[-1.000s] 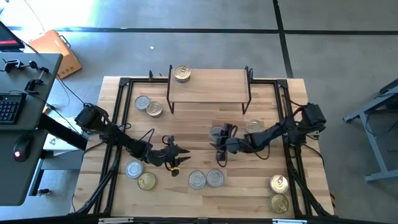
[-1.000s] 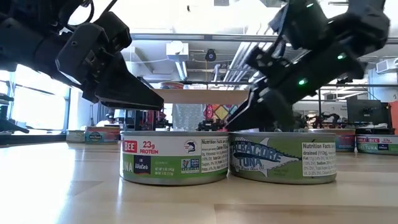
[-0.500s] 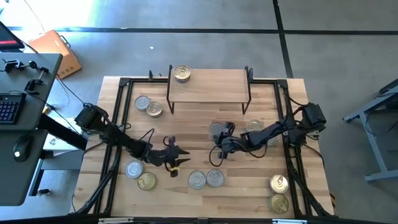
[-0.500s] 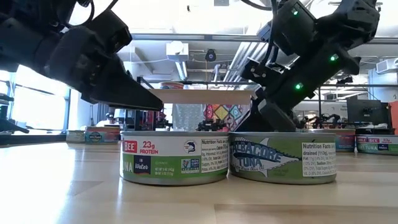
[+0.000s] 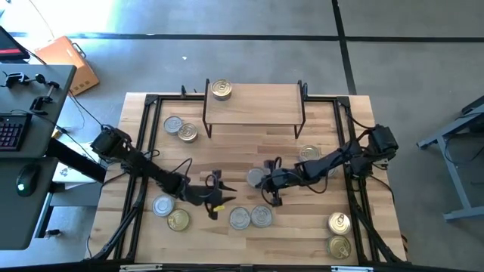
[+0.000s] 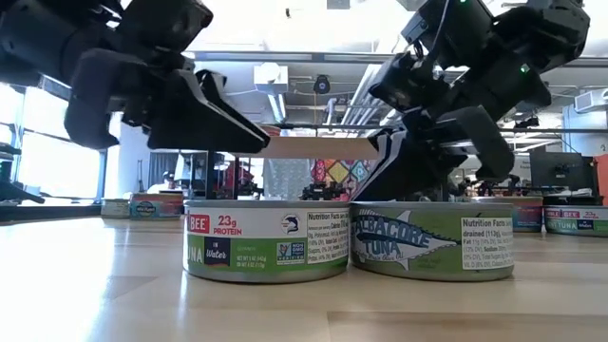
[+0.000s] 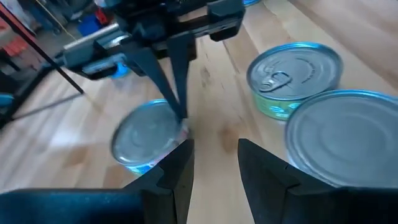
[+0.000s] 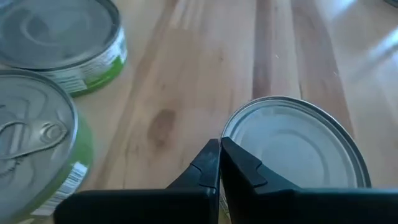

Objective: Stack canned seafood by type on shelf
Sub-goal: Put the green white tuna can on the shelf

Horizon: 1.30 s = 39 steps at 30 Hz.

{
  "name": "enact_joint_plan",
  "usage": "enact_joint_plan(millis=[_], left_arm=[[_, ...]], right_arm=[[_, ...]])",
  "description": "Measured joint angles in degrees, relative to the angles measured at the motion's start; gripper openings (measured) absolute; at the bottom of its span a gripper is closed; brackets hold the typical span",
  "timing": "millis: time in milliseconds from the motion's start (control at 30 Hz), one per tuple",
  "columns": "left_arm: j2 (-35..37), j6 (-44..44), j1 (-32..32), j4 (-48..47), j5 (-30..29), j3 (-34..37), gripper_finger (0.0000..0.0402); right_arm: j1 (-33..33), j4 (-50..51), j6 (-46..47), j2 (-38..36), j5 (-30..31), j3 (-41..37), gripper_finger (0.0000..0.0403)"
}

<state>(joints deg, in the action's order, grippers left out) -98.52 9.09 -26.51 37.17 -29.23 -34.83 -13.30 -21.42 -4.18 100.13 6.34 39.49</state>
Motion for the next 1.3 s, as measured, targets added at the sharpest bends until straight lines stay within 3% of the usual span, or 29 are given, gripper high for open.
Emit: enact_joint_plan(millis=[233, 500, 700, 933, 1300], left_arm=[[-0.04, 7.1, 2.62, 0.17, 0.76, -0.08, 0.0118], [-1.04, 13.91, 8.23, 0.49, 9.72, -2.28, 0.0124], [-7.76, 17.04, 11.67, 0.19, 18.04, -7.05, 0.0156], [-12.63, 17.26, 12.36, -0.56, 18.19, -8.8, 0.0156], [-12.31, 18.99, 11.94, -2.19, 13.18, -8.83, 0.0133]], right_arm=[[0.0, -1.59, -1.28, 0.07, -1.96, 0.0, 0.0], [0.13, -2.8, -1.83, 0.07, -2.4, 0.0, 0.0], [0.13, -3.25, -2.09, 0.07, -2.37, 0.05, 0.0], [0.13, -3.19, -1.9, 0.03, -2.37, 0.08, 0.0], [0.13, -3.39, -2.49, -0.08, -0.78, 0.15, 0.0]])
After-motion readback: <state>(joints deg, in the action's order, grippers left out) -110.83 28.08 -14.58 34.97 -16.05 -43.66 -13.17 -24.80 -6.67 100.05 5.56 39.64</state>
